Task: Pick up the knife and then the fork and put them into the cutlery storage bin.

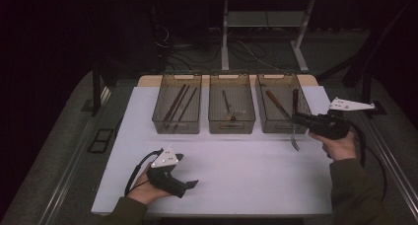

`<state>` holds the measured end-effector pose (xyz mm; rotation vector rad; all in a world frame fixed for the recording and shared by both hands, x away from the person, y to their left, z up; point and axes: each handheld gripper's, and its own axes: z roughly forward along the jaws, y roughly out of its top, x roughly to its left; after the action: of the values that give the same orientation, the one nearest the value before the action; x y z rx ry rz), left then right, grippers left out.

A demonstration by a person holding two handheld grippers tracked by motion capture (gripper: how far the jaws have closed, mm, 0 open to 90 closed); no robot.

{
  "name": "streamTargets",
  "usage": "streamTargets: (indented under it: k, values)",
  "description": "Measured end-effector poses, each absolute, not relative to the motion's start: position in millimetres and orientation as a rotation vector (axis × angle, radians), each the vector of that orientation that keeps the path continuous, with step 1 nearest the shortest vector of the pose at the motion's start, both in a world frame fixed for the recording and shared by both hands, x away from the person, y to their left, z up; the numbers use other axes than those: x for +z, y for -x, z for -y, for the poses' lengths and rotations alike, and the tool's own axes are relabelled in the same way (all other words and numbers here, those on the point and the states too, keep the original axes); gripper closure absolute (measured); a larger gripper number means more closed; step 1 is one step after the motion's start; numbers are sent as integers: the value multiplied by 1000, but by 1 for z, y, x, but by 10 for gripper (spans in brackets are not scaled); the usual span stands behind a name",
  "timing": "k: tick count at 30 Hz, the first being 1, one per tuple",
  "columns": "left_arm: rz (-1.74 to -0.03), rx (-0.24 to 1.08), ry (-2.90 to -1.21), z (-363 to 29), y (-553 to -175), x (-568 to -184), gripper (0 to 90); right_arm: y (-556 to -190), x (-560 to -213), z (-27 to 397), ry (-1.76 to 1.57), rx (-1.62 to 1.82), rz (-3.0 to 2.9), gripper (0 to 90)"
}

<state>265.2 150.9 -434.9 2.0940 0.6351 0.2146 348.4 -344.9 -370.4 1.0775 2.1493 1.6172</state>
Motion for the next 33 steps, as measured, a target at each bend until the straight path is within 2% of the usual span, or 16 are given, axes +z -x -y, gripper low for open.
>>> streamTargets:
  k: [13,23,33]
  values:
    - [-633,216,-2091,-151,-266,-435,0,-353,-351,350,-1085,1649,-1987,768]
    - [-629,212,-2087,-151,-266,-434,0,-370,-326,342,-1081,1618,-1943,769]
    - [-630,209,-2085,-151,-265,-434,0,-393,-320,339,-1149,1578,-1861,768]
